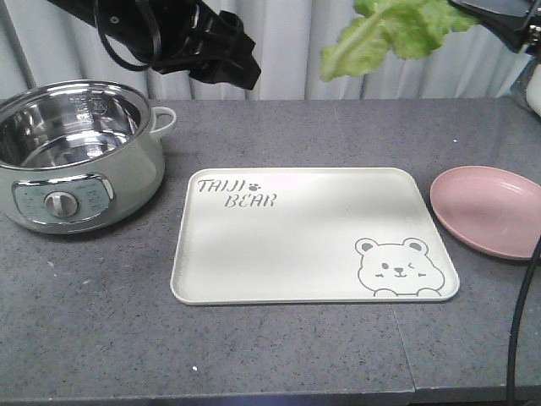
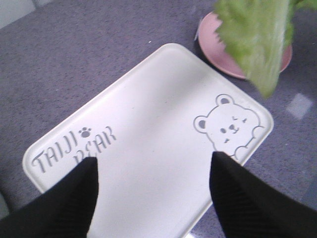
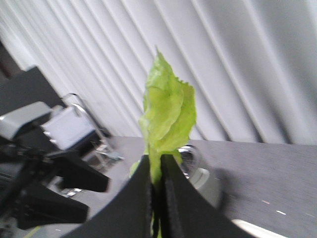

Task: Transfer vegetables to tray and serve
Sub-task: 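Carry the lettuce with the right gripper over the pink plate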

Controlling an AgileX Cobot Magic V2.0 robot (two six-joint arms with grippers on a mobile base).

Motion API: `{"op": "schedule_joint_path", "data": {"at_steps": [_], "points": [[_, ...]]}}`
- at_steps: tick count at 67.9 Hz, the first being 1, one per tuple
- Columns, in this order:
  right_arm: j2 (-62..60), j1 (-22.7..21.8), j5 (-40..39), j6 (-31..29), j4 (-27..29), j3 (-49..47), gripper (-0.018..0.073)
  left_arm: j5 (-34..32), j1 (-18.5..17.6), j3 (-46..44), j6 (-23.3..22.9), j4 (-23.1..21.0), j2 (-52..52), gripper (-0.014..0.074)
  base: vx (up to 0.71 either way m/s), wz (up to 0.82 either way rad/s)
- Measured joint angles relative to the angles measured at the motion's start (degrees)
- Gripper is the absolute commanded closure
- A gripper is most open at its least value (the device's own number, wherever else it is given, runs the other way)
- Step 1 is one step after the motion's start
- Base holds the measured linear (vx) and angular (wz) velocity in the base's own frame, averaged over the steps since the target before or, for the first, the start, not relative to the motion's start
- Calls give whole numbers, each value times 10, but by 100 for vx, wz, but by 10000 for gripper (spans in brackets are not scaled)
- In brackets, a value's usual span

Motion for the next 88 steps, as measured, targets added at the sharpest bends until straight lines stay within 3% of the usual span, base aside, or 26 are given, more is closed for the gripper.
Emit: {"op": "schedule_joint_path", "data": {"at_steps": [13,23,48,72,88], "points": [[0,-96,30,50,-117,-9,565,17,0,0,-7,62,-1,136,0,0],[1,-132,77,56,-199,-9,565,18,0,0,-9,78,-1,136,0,0],[81,-159,114,57,-199,-8,562,19,0,0,-11,86,-1,136,0,0],[207,-159,75,58,-199,-8,558,19,0,0,-11,86,12,136,0,0],[258,-159,78,58,-199,-8,459,19,0,0,-11,86,25,136,0,0]]}}
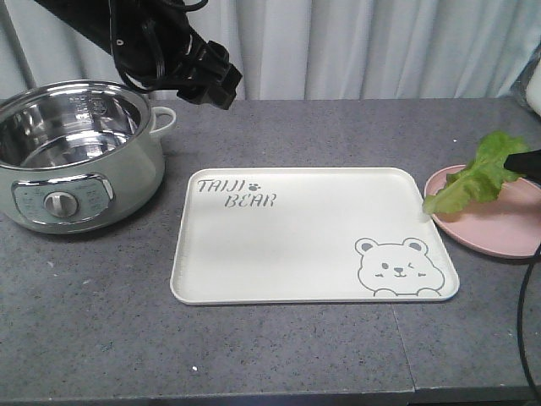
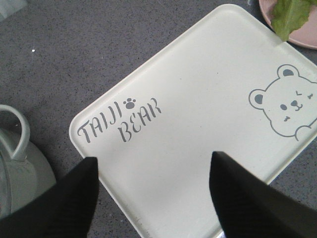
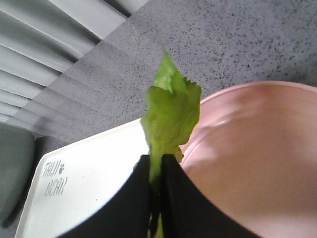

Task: Transfer vegetables to tray and serve
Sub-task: 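Carry the lettuce with the right gripper over the pink plate, then lower the lettuce onto the pink plate and open the right gripper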

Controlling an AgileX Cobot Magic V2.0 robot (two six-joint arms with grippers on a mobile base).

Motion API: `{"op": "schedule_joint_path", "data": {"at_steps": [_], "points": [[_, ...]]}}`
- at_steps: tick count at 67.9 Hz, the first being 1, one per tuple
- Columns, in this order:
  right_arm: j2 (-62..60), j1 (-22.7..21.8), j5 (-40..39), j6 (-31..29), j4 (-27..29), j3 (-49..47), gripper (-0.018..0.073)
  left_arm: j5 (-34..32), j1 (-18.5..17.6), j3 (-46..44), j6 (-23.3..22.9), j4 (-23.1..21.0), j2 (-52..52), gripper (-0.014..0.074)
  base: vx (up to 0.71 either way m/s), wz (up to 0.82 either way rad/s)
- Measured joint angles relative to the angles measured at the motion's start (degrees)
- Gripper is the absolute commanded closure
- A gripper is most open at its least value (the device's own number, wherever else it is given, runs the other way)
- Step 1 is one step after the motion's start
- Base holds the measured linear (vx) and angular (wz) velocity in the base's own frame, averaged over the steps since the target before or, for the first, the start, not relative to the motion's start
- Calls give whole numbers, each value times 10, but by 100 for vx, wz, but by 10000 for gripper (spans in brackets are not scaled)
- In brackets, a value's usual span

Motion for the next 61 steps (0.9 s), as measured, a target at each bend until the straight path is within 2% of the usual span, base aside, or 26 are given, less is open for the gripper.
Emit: {"op": "schedule_joint_path", "data": {"at_steps": [14,22,61], "points": [[21,0,10,0,0,0,239,0,0,0,0,0,0,136,0,0],[22,0,29,0,0,0,156,0,0,0,0,0,0,136,0,0],[22,0,181,-2,0,0,147,0,0,0,-3,0,0,136,0,0]]}}
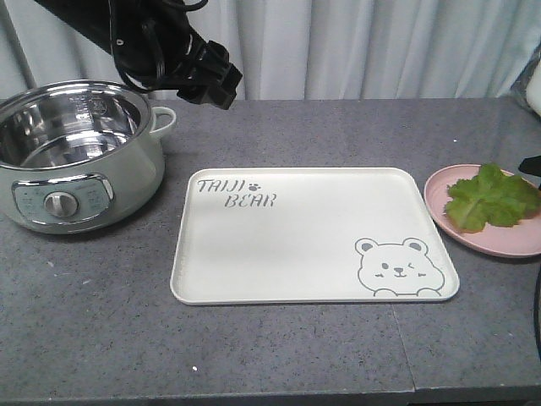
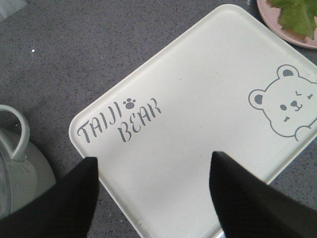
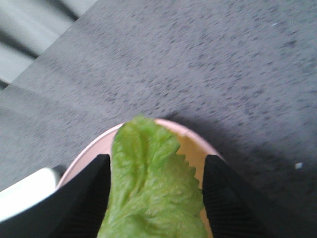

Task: Transfer vegetables to tray and serve
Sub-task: 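Lower the lettuce onto the pink plate and open the right gripper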

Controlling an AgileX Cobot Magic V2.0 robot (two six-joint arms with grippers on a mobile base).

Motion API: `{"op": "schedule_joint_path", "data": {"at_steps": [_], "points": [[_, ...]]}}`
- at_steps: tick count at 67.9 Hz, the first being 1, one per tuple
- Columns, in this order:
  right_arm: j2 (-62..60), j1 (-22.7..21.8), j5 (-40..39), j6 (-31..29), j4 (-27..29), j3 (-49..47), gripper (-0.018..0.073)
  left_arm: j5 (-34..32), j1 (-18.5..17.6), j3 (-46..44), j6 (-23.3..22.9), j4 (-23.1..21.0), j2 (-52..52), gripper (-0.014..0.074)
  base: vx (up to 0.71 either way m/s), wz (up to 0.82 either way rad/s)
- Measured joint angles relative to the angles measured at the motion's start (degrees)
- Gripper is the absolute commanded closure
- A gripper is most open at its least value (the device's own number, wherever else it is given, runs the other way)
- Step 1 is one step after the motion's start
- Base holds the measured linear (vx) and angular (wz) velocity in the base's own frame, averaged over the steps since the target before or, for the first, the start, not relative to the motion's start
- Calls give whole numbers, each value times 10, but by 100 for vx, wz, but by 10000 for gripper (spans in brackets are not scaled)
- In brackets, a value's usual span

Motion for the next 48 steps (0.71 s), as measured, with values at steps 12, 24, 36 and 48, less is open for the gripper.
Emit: {"op": "schedule_joint_path", "data": {"at_steps": [12,24,36,48], "points": [[-30,0,57,-24,0,0,151,0,0,0,-8,0,0,136,0,0],[-86,-17,43,-31,0,0,192,0,0,0,-8,0,0,136,0,0],[-108,-57,12,-32,0,0,198,0,0,0,-8,0,0,136,0,0],[-109,-81,-10,-49,0,35,198,0,0,0,-8,0,0,136,0,0]]}}
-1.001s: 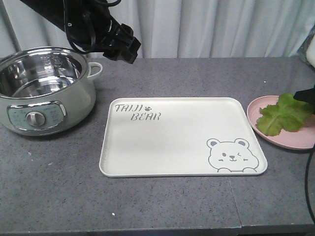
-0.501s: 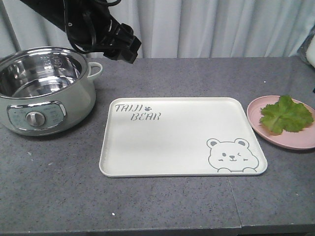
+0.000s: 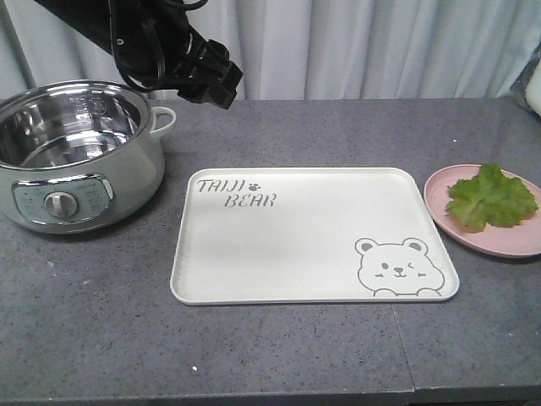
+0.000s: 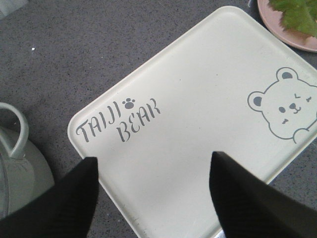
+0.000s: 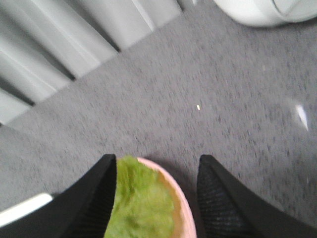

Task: Transfer vegetables to tray and serve
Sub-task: 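Lower the lettuce onto the pink plate and open the right gripper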

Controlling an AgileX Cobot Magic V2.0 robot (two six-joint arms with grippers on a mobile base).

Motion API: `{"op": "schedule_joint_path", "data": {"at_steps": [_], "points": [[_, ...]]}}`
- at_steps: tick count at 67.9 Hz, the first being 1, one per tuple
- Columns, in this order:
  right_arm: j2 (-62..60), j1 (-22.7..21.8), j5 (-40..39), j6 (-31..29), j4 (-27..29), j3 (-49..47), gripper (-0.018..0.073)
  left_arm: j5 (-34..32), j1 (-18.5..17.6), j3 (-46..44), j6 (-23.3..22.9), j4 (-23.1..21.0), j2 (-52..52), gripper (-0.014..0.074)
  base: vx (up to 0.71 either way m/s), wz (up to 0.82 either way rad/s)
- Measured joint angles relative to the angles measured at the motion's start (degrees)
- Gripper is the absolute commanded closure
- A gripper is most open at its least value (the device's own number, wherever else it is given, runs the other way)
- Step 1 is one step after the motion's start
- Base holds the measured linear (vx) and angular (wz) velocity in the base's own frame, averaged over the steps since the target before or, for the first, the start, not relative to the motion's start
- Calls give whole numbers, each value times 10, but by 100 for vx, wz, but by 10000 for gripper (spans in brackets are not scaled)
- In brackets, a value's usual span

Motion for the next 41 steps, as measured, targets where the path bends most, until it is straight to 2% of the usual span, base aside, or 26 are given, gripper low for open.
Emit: {"op": "schedule_joint_path", "data": {"at_steps": [20,41], "points": [[0,1,14,-62,0,98,198,0,0,0,0,0,0,136,0,0],[0,1,19,-83,0,110,198,0,0,0,0,0,0,136,0,0]]}}
